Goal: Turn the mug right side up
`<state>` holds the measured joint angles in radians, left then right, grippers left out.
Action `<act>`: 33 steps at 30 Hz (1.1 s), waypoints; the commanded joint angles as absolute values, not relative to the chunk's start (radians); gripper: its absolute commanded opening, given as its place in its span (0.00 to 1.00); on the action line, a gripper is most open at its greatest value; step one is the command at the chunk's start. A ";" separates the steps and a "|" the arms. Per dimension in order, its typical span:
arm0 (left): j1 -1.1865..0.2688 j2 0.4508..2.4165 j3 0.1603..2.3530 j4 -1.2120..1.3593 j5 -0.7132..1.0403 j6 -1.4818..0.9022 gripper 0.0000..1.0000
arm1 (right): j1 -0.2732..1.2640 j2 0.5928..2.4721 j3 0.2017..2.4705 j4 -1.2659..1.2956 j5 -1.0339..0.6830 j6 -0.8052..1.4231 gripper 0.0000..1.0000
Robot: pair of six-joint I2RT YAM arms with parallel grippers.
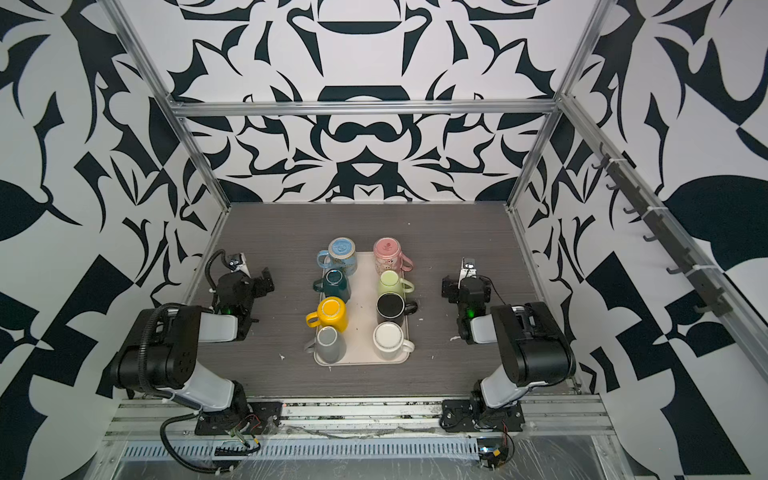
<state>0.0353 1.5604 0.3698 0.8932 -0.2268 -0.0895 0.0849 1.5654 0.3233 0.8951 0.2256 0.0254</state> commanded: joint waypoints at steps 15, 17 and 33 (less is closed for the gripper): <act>0.040 1.554 0.377 0.908 -0.223 -0.104 0.99 | 0.086 1.551 0.345 0.928 0.241 0.026 1.00; 0.040 1.553 0.377 0.908 -0.223 -0.104 0.99 | 0.085 1.552 0.345 0.927 0.241 0.026 1.00; 0.041 1.555 0.377 0.909 -0.224 -0.104 1.00 | 0.085 1.551 0.343 0.929 0.240 0.026 0.98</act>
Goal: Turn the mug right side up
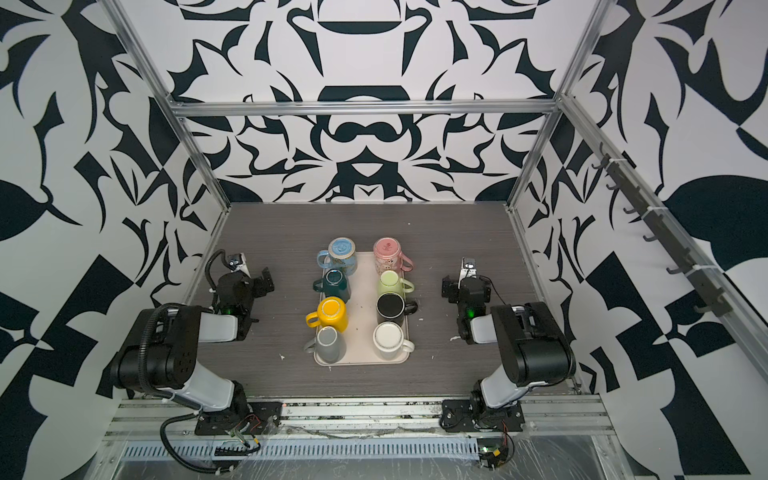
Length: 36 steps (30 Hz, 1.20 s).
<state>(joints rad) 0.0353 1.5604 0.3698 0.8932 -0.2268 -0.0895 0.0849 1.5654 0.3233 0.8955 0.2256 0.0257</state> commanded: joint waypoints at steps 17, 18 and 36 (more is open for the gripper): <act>0.038 1.160 0.529 0.374 -0.227 -0.168 0.99 | 0.086 1.240 0.539 0.366 0.273 0.110 0.87; 0.038 1.118 0.546 0.323 -0.216 -0.188 0.99 | 0.085 1.200 0.569 0.290 0.268 0.132 0.86; 0.038 0.838 0.690 -0.138 -0.077 -0.836 0.96 | 0.125 1.101 0.890 -0.305 -0.085 0.808 0.65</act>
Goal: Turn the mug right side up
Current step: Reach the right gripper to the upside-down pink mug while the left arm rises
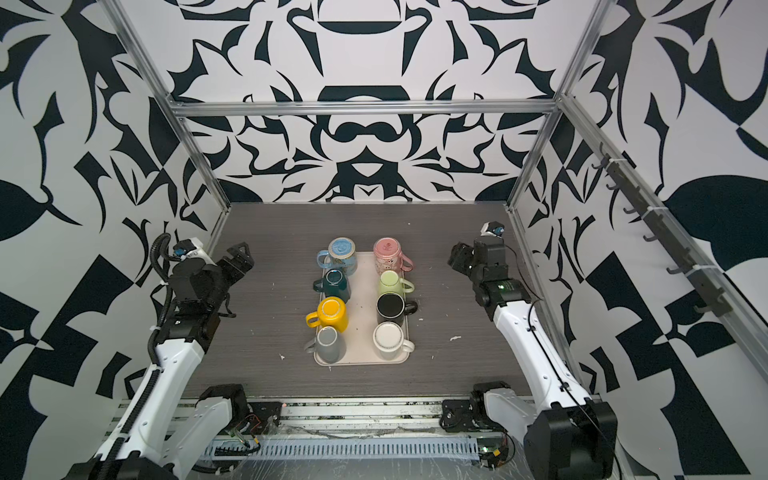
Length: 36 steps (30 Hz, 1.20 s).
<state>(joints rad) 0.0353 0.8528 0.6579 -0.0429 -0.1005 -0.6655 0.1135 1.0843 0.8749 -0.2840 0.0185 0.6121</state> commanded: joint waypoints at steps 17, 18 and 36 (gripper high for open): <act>0.038 0.807 0.658 -0.165 -0.148 -1.146 0.95 | 0.214 1.312 0.722 0.246 -0.224 1.596 0.26; 0.038 0.813 0.667 -0.168 -0.154 -1.144 0.95 | 0.219 1.326 0.717 0.271 -0.227 1.622 0.25; 0.037 0.897 0.709 -0.183 -0.170 -1.166 0.96 | 0.290 1.581 0.770 0.488 -0.290 1.837 0.34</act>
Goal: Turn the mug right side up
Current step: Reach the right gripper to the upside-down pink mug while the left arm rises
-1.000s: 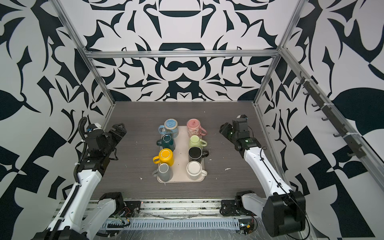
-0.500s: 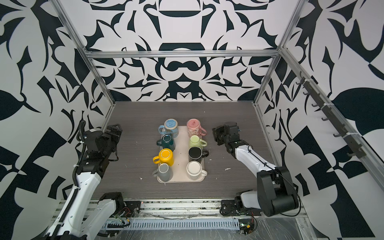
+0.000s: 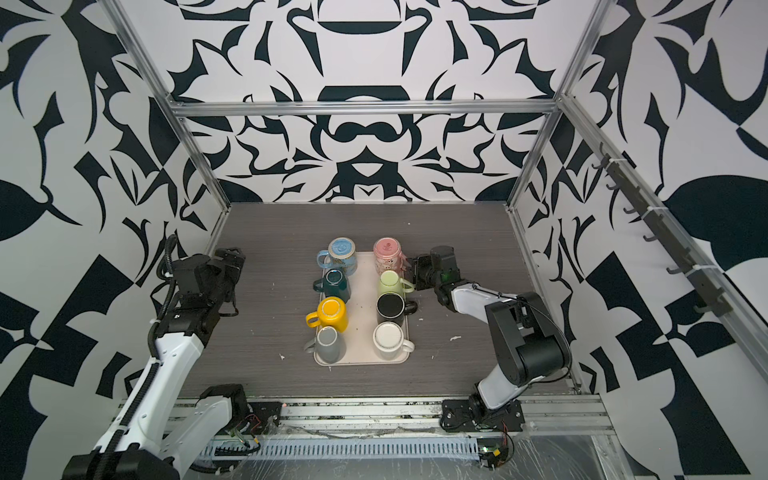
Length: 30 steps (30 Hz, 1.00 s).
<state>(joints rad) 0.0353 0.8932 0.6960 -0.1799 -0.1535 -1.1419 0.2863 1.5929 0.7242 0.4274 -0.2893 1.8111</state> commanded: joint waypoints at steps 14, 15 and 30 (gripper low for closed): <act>0.038 0.917 0.705 -0.169 -0.158 -1.187 0.96 | 0.290 1.680 0.819 0.584 -0.278 1.854 0.35; 0.038 0.917 0.703 -0.169 -0.157 -1.190 0.96 | 0.290 1.680 0.819 0.582 -0.273 1.850 0.35; 0.038 0.943 0.697 -0.153 -0.143 -1.204 0.96 | 0.289 1.744 0.838 0.603 -0.258 1.855 0.37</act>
<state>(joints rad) 0.0353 0.9405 0.6952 -0.1726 -0.1459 -1.1896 0.2859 1.7432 0.8032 0.5514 -0.2733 1.8542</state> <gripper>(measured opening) 0.957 0.368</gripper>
